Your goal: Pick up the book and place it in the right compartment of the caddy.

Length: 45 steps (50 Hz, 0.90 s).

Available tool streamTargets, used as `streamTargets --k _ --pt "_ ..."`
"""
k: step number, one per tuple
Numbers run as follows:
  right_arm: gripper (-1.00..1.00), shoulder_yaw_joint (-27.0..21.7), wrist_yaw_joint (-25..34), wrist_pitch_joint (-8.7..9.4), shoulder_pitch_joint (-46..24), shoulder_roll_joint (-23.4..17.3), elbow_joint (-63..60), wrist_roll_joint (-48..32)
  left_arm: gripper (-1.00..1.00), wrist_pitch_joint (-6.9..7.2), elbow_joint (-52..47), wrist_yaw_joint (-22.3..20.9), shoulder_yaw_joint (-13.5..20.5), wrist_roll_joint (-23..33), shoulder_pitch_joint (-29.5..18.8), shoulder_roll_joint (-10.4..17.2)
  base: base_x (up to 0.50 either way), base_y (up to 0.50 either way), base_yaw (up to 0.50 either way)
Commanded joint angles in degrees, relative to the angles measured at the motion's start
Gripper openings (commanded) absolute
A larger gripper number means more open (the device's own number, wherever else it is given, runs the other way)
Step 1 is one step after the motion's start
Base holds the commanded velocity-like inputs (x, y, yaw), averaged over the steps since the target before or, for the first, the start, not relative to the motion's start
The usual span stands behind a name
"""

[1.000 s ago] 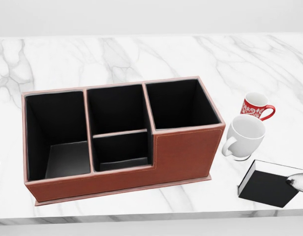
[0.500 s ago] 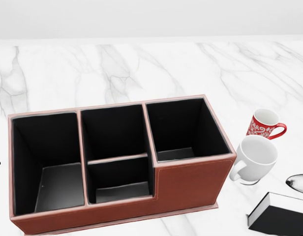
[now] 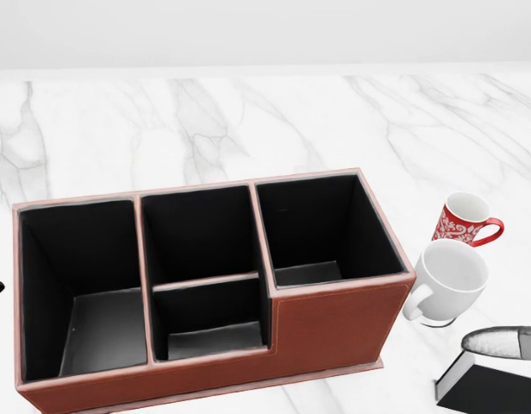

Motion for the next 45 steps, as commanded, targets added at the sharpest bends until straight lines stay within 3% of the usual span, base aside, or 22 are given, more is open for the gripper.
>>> streamTargets --k 1,10,13,22,36,37,45 --pt "1.00 3.57 10.89 0.00 1.03 0.09 1.56 -17.37 1.00 0.00 0.36 -0.08 -0.40 0.62 -0.02 -0.12 0.00 0.00 0.00" --pt "1.00 7.15 19.81 0.00 0.75 -0.42 4.91 -30.56 1.00 0.00 0.55 -0.05 -0.63 0.94 -0.10 -0.09 0.00 0.00 0.00" --pt "1.00 7.77 20.07 0.00 0.21 -0.62 5.37 -34.18 1.00 0.00 0.64 -0.10 -0.70 1.06 -0.11 -0.11 0.00 0.00 0.00" --pt "1.00 7.85 20.07 0.00 -0.74 -0.56 4.79 -37.30 1.00 0.00 0.65 -0.06 -0.70 1.13 -0.15 -0.10 0.00 0.00 0.00" --pt "1.00 3.52 20.07 0.00 2.84 0.02 11.68 -37.93 1.00 0.00 0.86 0.02 -0.79 1.02 -0.25 0.02 0.00 0.00 0.00" --pt "1.00 1.97 20.07 0.00 5.58 -0.22 14.74 -37.57 1.00 0.00 0.82 -0.28 -0.64 0.89 0.24 -0.30 0.00 0.00 0.00" --pt "1.00 0.65 20.07 0.00 5.44 0.62 16.15 -38.42 1.00 0.00 0.41 -0.23 -0.47 0.76 0.26 -0.28 0.00 0.00 0.00"
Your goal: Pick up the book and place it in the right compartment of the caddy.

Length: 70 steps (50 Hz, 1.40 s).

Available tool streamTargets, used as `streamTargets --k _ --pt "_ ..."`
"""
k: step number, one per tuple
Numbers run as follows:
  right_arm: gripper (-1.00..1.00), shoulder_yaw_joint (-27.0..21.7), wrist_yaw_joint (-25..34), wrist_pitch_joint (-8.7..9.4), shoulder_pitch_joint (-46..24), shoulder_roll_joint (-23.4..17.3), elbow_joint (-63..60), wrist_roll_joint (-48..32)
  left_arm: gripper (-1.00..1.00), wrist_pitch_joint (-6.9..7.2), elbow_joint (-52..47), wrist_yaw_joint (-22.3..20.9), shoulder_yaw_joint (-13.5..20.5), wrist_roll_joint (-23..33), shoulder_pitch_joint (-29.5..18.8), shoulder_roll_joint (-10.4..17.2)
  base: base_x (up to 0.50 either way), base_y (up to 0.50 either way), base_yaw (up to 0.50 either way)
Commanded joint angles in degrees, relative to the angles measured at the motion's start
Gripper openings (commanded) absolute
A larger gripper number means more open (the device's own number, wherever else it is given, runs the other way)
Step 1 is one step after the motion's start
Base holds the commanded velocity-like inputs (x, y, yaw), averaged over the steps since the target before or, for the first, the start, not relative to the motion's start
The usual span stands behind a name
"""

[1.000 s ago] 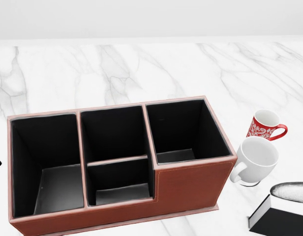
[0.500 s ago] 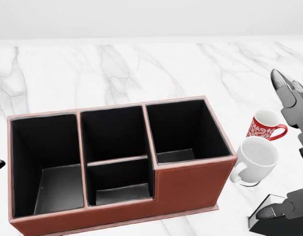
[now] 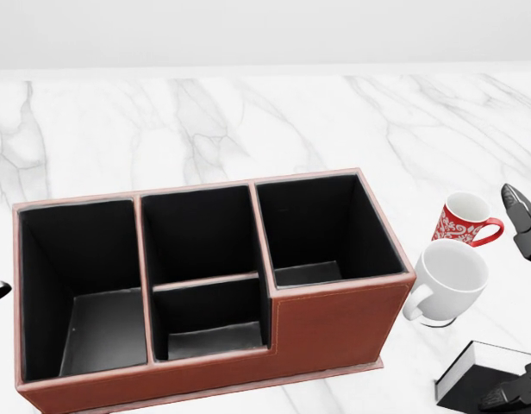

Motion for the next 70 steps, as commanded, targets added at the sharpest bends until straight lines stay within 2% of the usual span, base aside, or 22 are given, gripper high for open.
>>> streamTargets --k 1,12,26,30,46,55,70 --pt "1.00 -2.39 0.00 0.00 1.85 0.61 3.58 -1.38 1.00 0.00 -0.47 -0.03 0.16 -0.19 0.25 -0.13 0.00 0.00 0.00" --pt "1.00 -2.85 0.00 0.00 1.79 0.49 5.26 -1.44 1.00 0.00 -0.30 -0.15 0.18 -0.15 0.25 -0.14 0.00 0.00 0.00" --pt "1.00 -0.01 0.00 0.00 -0.63 -2.09 16.60 -0.02 1.00 0.00 -0.32 -0.19 0.05 -0.09 0.19 -0.18 0.00 0.00 0.00" --pt "1.00 0.67 -1.62 0.00 -0.99 -2.81 19.52 0.14 1.00 0.00 -0.56 -0.16 0.03 -0.12 0.26 -0.19 0.00 0.00 0.00" --pt "1.00 0.38 -3.22 0.00 -1.27 -4.32 22.37 0.62 1.00 0.00 -0.49 -0.20 0.02 -0.06 0.25 -0.23 0.00 0.00 0.00" --pt "1.00 0.05 -6.56 0.00 -1.47 -6.27 26.81 -2.09 1.00 0.00 -0.39 -0.26 0.03 -0.02 0.27 -0.25 0.00 0.00 0.00" --pt "1.00 -0.65 -9.15 -0.21 -1.39 -7.34 30.28 -5.47 1.00 0.00 -0.52 -0.21 0.04 0.00 0.27 -0.29 0.00 0.00 0.00"
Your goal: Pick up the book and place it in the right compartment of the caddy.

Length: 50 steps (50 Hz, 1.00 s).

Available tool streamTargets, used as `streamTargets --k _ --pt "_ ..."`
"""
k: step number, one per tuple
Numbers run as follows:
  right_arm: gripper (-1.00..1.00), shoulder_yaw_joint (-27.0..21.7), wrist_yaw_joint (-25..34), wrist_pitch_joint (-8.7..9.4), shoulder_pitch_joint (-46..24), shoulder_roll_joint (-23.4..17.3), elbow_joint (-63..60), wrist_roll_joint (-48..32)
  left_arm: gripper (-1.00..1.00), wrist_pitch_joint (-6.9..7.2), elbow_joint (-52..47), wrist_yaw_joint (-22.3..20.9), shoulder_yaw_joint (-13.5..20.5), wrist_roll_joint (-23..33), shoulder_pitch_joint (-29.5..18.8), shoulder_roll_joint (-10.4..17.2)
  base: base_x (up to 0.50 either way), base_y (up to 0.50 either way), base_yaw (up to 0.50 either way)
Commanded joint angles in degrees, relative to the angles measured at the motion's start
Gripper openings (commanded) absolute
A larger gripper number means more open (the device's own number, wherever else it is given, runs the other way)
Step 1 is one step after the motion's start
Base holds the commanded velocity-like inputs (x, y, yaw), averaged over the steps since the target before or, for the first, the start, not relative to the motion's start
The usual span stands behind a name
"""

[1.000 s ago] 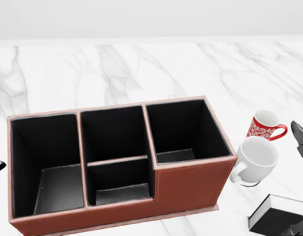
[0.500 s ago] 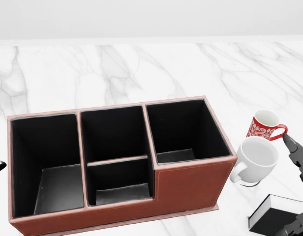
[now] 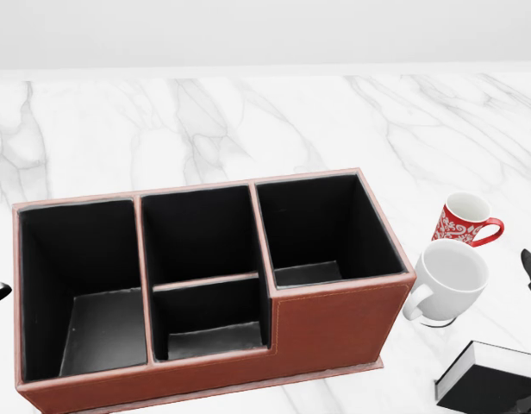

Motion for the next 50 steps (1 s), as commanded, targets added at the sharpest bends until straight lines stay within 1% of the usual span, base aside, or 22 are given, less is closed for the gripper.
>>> streamTargets --k 1,3,4,10,12,17,18,21,25,34,50 --pt "1.00 -0.38 -2.41 -0.22 -0.18 -1.27 3.40 -2.37 1.00 0.00 0.19 -0.01 0.00 0.05 -0.05 -0.01 0.00 0.00 0.00" --pt "1.00 -0.33 -2.55 -0.28 -0.15 -1.33 3.55 -2.58 1.00 0.00 0.23 -0.02 -0.08 0.11 -0.04 -0.02 0.00 0.00 0.00" --pt "1.00 -0.34 -2.65 0.03 -0.08 -1.36 3.53 -3.13 1.00 0.00 0.21 -0.02 -0.09 0.10 -0.03 -0.02 0.00 0.00 0.00" --pt "1.00 -0.13 -3.95 -0.38 -0.34 -2.02 5.03 -4.92 1.00 0.00 0.23 0.06 -0.02 0.01 -0.15 0.14 0.00 0.00 0.00" --pt "1.00 -0.02 -3.93 -0.24 -0.55 -2.11 5.19 -5.12 1.00 0.00 -0.02 0.17 -0.02 0.00 -0.19 0.17 0.00 0.00 0.00" --pt "1.00 0.97 -4.59 0.00 -1.51 -2.51 6.03 -6.12 1.00 0.00 0.08 0.10 -0.17 0.30 -0.15 0.09 0.00 0.00 0.00" --pt "1.00 1.30 -5.18 -0.27 -1.71 -2.70 6.84 -6.46 1.00 0.00 0.05 0.13 -0.17 0.33 -0.18 0.11 0.00 0.00 0.00" --pt "1.00 1.96 -6.22 -0.05 -2.41 -3.04 8.64 -6.94 1.00 0.00 -0.03 0.16 -0.12 0.29 -0.28 0.17 0.00 0.00 0.00" --pt "1.00 2.70 -8.05 -0.49 -3.33 -4.07 11.74 -6.91 1.00 0.00 0.47 0.05 -0.16 0.36 -0.36 0.20 0.00 0.00 0.00" --pt "1.00 3.70 -8.98 -0.27 -3.77 -4.56 12.97 -6.80 1.00 0.00 -0.12 0.10 -0.15 0.38 -0.19 0.11 0.00 0.00 0.00" --pt "1.00 6.11 -12.09 -1.28 -4.83 -5.45 19.44 -7.15 1.00 0.00 -0.11 0.02 -0.06 0.32 -0.13 0.02 0.00 0.00 0.00"
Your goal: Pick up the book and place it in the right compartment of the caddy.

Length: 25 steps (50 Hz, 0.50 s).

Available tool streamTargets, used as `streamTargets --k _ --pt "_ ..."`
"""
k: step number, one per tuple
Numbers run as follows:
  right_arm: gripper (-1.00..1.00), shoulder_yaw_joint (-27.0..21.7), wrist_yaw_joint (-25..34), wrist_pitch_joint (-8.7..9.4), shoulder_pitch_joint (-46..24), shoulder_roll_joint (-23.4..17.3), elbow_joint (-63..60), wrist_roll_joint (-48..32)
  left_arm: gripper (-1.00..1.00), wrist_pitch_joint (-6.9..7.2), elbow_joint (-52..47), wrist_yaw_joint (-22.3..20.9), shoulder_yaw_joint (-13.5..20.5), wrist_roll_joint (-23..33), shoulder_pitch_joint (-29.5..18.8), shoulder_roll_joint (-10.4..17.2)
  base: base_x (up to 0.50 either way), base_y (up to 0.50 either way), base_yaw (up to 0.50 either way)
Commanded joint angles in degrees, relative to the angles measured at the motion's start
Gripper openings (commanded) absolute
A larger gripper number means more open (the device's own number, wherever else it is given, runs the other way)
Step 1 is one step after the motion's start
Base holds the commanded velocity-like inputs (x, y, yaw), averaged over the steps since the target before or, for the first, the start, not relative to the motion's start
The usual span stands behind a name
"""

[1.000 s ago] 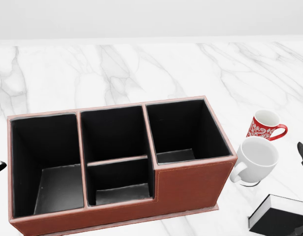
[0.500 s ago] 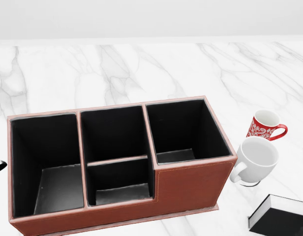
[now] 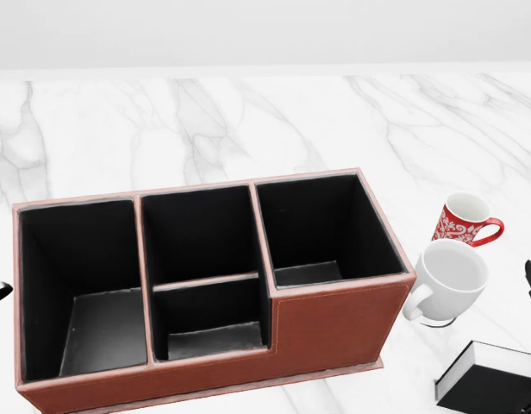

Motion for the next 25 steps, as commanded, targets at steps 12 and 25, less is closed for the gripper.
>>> streamTargets --k 12,25 --pt "1.00 5.00 -6.38 -1.73 -2.79 -1.90 13.19 0.02 1.00 0.00 0.27 -0.05 -0.03 0.02 -0.01 -0.01 0.00 0.00 0.00" --pt "-1.00 6.39 -7.64 -2.30 -3.41 -2.39 16.10 1.09 1.00 0.00 0.49 -0.07 -0.14 0.11 0.02 -0.07 0.00 0.00 0.00"
